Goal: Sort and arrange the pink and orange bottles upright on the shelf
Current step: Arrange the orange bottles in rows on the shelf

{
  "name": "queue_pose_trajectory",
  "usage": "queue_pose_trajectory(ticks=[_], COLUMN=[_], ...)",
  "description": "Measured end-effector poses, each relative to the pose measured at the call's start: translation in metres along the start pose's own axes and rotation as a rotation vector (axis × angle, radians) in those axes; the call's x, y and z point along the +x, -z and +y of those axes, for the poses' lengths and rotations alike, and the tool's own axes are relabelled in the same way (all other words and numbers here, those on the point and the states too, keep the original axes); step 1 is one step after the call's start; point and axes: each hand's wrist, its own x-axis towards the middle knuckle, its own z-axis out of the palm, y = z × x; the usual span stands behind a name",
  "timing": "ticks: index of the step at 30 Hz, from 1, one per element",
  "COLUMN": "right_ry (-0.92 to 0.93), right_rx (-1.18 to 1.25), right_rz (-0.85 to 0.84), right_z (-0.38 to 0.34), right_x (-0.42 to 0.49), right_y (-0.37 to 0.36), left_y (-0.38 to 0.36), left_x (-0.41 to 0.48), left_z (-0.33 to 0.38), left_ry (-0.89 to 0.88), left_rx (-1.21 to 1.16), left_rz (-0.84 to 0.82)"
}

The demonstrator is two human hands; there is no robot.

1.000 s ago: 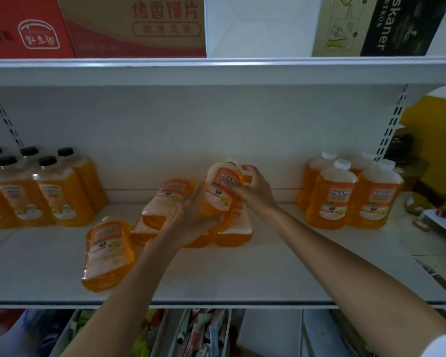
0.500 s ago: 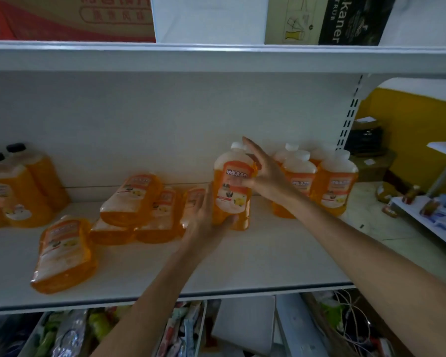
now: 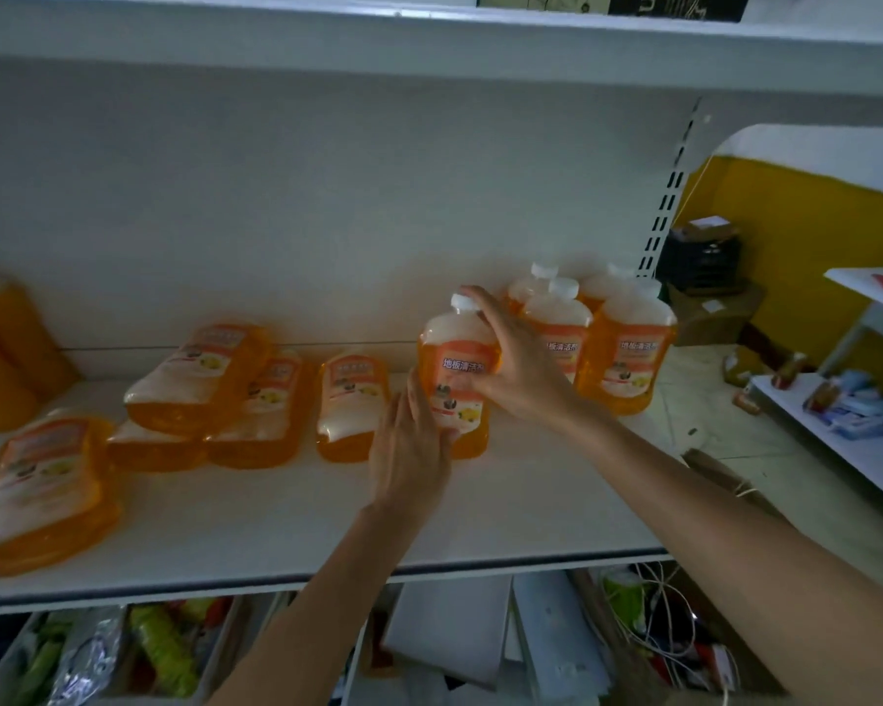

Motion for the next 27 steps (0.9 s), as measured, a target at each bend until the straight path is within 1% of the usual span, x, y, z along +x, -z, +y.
queue_pose_trajectory(ticks=[2, 6, 7, 10, 13, 16, 21, 27], right_ry=[0.021, 0.035, 0.040, 0.058, 0.036, 0.017, 0.016, -0.022], right_rx=[-0.037, -0.069, -0.086, -0.165, -0.202, -0.258, -0.386, -0.383], right_rz=[-0.002, -0.019, -0.019, -0.011, 0.016, 0.013, -0.006, 0.025], right_z=[0.001, 0.003, 0.003, 0.004, 0.005, 0.004, 0.003, 0.007], right_x=[0.004, 0.012, 0.014, 0.017, 0.025, 0.037, 0.051, 0.062], right_y=[-0.004, -0.003, -0.003, -0.006, -0.007, -0.007, -0.006, -0.011], left_y=[-0.001, -0.009, -0.010, -0.011, -0.011, -0.008, -0.007, -0.013], left_x=[0.002, 0.006, 0.006, 0.007, 0.005, 0.002, 0.001, 0.003], left_z=[-0.007, -0.028, -0.029, -0.027, -0.025, -0.022, -0.023, -0.028], left_ry=[0.002, -0.102, -0.095, -0.062, -0.111, -0.146, -0.170, -0.168], left_rx=[0.087, 0.361, 0.393, 0.424, 0.468, 0.452, 0.474, 0.440], left_rz=[0.002, 0.065, 0.036, -0.043, -0.056, -0.080, -0.059, 0.048])
